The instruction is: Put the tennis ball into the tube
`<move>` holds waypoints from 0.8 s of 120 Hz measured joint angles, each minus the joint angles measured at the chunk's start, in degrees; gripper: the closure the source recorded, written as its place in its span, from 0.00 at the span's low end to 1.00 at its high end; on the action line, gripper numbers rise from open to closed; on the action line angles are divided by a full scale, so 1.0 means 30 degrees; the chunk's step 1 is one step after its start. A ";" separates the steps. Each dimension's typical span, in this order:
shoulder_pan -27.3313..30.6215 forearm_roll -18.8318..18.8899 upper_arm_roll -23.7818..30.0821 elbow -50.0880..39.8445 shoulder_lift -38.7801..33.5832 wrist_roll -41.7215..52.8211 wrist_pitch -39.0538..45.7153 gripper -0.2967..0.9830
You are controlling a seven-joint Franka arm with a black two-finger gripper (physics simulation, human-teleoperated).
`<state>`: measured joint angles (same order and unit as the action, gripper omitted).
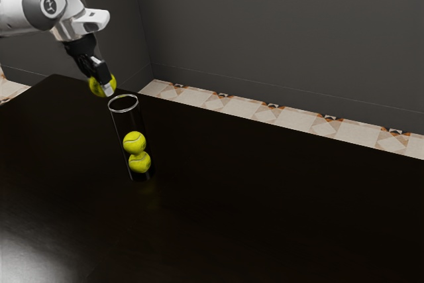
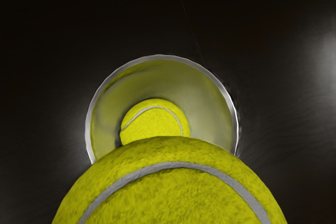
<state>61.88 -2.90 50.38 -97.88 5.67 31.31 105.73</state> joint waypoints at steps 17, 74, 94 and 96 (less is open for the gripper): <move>-0.0028 -0.0005 0.0247 0.0056 0.0143 0.0003 -0.0211 0.48; -0.0021 0.0684 0.1610 0.1024 0.1185 -0.0093 -0.0523 0.29; -0.0091 0.2086 0.2784 0.1660 0.1110 -0.0115 -0.1372 0.26; -0.0094 0.2191 0.2820 0.1728 0.1072 -0.0117 -0.1485 0.26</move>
<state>61.60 3.67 58.84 -92.69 8.88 30.96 101.28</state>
